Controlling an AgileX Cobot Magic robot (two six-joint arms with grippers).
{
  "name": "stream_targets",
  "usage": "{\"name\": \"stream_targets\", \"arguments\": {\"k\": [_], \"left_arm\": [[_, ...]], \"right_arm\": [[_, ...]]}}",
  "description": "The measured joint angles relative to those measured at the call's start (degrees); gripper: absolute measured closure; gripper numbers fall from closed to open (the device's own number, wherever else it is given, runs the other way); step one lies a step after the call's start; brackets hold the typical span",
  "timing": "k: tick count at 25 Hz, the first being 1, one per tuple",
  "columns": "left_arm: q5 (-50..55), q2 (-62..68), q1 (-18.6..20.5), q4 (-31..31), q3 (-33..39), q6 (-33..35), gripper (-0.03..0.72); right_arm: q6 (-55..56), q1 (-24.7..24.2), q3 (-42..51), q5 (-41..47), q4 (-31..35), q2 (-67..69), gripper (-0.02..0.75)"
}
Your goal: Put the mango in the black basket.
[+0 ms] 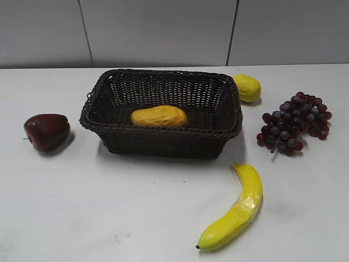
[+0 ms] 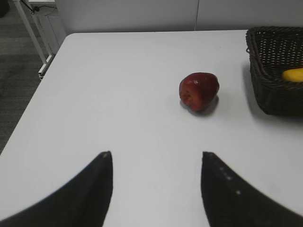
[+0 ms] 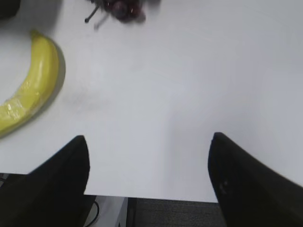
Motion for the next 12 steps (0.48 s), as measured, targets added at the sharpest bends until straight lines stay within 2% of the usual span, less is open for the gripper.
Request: {"name": "stream_targets", "arguments": {"k": [6, 12], "left_arm": [[0.0, 0.0, 0.0, 0.0, 0.0, 0.0, 0.238], [0.0, 0.0, 0.0, 0.0, 0.0, 0.0, 0.238]], "right_arm": [[0.63, 0.0, 16.09, -3.22, 0.57, -13.38, 0.143], [0.7, 0.0, 23.75, -3.1, 0.21, -26.22, 0.143]]}}
